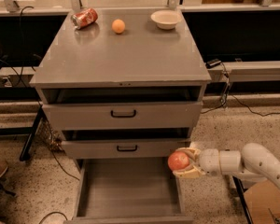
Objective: Pick apple from bottom drawer and place on counter
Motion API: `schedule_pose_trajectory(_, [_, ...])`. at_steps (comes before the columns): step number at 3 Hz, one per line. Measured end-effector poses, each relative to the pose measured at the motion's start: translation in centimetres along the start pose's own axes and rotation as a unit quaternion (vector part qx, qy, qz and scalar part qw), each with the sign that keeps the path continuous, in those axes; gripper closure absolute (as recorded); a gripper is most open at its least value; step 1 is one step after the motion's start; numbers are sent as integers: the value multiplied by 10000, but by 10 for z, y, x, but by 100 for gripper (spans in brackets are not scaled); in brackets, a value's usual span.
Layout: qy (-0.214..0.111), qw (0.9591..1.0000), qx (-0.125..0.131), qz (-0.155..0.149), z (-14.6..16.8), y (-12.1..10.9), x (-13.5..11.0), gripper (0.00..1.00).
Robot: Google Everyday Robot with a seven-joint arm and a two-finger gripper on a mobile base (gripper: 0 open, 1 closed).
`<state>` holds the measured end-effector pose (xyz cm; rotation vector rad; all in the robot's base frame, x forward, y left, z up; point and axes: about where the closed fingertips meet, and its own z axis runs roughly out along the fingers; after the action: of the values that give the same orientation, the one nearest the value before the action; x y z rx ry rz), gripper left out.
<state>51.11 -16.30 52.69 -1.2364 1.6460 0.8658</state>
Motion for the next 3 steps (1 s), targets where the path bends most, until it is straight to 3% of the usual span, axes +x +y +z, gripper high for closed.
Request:
schedule_pose_trajectory(1, [-135,9993,-115,-338,-15,12,-40,100])
schedule_pose_trajectory(2, [-141,9949,-188,-982,-48,31,-121,100])
schedule_pose_trajectory(3, [52,9884,73,-1514,-82,37,-211,100])
